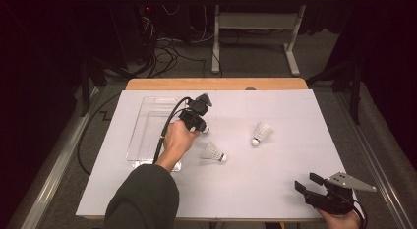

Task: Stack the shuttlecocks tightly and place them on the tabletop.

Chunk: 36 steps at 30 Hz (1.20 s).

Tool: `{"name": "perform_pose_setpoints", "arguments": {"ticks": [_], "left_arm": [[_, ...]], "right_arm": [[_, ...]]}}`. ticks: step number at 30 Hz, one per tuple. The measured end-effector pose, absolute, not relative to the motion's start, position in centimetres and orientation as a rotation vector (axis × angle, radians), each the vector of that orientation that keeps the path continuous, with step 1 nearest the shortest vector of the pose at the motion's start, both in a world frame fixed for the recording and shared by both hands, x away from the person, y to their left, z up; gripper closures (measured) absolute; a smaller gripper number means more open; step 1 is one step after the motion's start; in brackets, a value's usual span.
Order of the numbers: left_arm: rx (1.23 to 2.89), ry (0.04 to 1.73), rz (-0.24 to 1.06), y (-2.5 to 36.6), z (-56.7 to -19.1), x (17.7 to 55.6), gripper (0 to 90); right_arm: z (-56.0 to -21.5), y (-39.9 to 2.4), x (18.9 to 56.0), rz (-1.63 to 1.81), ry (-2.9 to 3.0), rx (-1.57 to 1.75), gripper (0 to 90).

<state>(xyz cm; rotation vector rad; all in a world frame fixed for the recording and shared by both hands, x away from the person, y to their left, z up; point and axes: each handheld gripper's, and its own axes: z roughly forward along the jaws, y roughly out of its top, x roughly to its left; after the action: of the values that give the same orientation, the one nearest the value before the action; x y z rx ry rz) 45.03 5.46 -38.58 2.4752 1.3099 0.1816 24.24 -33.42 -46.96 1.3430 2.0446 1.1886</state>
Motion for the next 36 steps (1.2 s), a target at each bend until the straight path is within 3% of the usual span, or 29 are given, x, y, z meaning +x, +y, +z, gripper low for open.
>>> {"name": "perform_pose_setpoints", "arguments": {"ticks": [36], "left_arm": [[2.346,1.169,0.255,1.7,-39.8,46.0,84.5]], "right_arm": [[-47.0,-33.6,24.0,1.190,2.048,1.353,33.2]]}}
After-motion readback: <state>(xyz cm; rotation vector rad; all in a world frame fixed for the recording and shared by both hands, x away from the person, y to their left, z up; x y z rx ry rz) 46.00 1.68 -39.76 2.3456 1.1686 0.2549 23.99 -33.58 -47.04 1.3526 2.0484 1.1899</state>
